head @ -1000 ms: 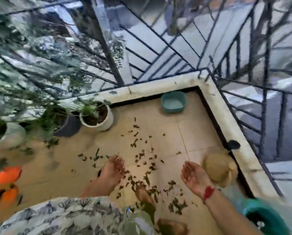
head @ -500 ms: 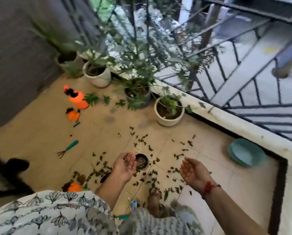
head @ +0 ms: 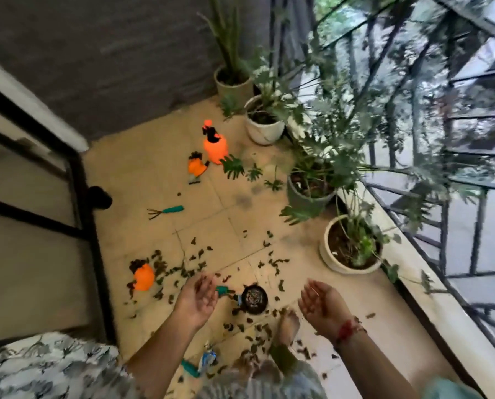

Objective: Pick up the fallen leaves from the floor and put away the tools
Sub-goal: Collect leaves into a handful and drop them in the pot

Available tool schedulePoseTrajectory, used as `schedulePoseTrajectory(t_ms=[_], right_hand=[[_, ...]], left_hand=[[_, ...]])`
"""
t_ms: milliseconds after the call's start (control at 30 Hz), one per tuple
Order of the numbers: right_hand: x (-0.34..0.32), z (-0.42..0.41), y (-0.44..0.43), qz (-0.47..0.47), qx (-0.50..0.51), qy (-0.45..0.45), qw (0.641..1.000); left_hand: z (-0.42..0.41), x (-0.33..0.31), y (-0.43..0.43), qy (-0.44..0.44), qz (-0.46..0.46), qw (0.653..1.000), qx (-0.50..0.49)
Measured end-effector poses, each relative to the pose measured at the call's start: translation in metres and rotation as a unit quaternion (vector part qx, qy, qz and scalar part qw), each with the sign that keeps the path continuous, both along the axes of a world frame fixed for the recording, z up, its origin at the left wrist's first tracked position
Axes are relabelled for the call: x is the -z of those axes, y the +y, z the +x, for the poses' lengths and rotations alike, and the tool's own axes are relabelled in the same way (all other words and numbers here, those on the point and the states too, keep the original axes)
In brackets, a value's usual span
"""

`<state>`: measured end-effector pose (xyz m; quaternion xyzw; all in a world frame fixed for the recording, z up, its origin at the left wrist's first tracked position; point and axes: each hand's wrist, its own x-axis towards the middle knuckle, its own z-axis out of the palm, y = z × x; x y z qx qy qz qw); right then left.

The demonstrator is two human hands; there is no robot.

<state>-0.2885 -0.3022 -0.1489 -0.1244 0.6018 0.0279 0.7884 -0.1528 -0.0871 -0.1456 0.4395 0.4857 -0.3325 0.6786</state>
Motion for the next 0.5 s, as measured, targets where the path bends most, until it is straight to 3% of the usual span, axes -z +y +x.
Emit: schedulePoseTrajectory(t_ms=[233,500], right_hand=[[0.025,0.062,-0.044,-0.004,-0.104,0.038,0.994],[0.03,0.14,0.001,0.005,-0.236,0.003,0.972]], left_hand=[[0.022,0.01,-0.012,-0.002,0.0,0.996,-0.087],[0.055,0.016,0.025,-0.007,-0.009,0.984,-0.179]])
